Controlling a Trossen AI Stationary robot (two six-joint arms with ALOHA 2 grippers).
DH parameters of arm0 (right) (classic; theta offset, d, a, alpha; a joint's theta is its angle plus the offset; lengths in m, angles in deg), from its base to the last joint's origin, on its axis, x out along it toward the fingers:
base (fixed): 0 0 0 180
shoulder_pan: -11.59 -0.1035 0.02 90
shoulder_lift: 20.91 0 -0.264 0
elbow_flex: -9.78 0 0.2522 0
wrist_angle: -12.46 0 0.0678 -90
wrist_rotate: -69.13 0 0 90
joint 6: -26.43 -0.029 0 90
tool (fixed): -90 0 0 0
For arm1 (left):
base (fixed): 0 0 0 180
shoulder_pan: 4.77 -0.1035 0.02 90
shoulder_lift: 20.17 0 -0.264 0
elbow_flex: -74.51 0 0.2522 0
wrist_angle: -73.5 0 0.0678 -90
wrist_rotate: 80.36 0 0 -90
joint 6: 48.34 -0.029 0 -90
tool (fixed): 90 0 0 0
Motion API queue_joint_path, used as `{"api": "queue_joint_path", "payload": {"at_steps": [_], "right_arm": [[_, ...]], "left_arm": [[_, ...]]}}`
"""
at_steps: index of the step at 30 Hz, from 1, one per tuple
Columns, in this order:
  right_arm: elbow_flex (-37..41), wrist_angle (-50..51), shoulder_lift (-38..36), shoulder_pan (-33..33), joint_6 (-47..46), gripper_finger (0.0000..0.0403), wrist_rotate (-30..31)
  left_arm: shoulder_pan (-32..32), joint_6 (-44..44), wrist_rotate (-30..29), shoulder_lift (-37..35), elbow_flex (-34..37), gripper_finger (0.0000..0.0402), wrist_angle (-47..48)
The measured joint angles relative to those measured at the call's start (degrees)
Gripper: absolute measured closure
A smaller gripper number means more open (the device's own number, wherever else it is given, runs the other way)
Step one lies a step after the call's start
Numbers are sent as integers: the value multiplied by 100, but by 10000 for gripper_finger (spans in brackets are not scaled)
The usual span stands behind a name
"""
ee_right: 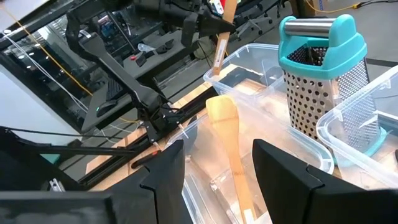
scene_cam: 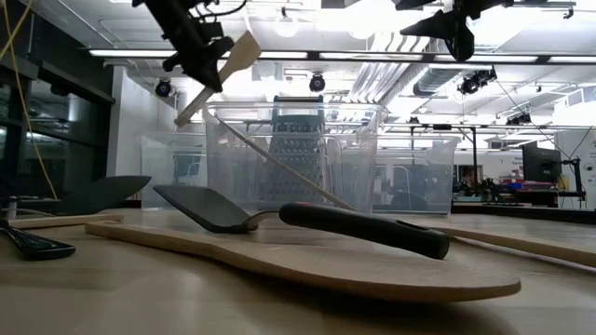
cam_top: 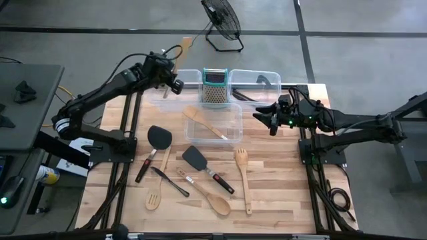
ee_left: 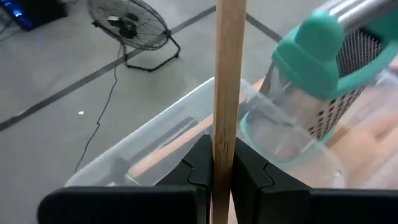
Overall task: Pick & Place Kitchen Items
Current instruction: Put the light brown spatula into the left transparent bin
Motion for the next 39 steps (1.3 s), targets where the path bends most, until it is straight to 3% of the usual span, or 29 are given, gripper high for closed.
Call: {"api": "queue_joint_path", "payload": {"at_steps": [11,21,39], "right_arm": [[0,7,0,0,-10,222,190],[0,53,0,0,-159,222,334],[0,633,91,0,-524,222,335]], "left_arm": [[-1263,-746,1264,575,1,377,155],[-1401,-1552,1620,1292,3,377,198],[-1395,-1416,2423,1827,3,374,392]]}}
